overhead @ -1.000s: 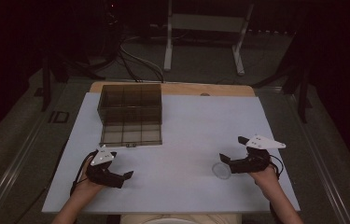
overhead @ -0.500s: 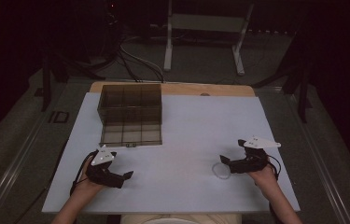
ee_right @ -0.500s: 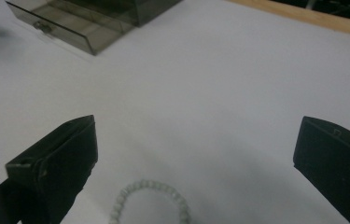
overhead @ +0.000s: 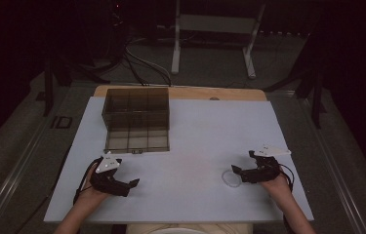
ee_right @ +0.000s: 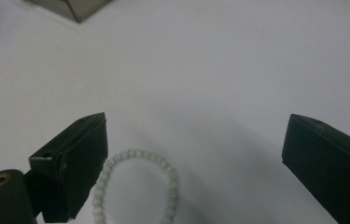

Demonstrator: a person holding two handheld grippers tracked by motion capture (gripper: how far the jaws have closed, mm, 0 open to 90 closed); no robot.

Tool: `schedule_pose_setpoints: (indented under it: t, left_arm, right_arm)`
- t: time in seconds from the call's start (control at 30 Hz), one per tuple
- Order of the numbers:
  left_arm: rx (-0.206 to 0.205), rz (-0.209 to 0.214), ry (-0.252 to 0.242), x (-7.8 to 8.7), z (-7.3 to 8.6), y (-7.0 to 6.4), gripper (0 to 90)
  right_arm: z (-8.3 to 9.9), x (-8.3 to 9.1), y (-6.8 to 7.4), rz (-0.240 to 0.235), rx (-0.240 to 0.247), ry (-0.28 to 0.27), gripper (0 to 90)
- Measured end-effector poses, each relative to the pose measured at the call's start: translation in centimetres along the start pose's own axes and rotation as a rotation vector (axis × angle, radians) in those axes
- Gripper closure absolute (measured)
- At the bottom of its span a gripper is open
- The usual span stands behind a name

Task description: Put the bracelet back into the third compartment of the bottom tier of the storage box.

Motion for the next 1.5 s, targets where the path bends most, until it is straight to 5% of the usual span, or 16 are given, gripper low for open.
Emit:
schedule_pose_setpoints:
  t: [0.53,0.93,1.3,1.5]
  left_arm:
    - [-0.005,0.008,0.014,-0.2,0.1,-0.1,0.8]
    - [-0.006,0.009,0.014,-0.2,0.1,-0.1,0.7]
    - [-0.010,0.004,0.020,-0.1,0.2,0.0,0.7]
    - [-0.011,0.004,0.019,-0.1,0.2,0.0,0.7]
  right_arm:
    - [1.0,-1.2,0.7,-0.075,0.047,0.118,21.8]
    - [1.4,-1.8,1.2,0.009,0.083,0.171,53.1]
    - [1.7,-2.2,1.6,0.006,0.147,0.199,75.0]
    - [1.6,-2.3,1.6,-0.010,0.131,0.214,81.8]
Point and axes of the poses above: each handheld gripper's, and its own axes: x roughly backward along the jaws, z roughly out of its underside, y roughly to its left, the point moved 2 cm from there along -x, roughly forward along the jaws, and after that the axes turned 8 degrees about z, right-handed, at the moved point
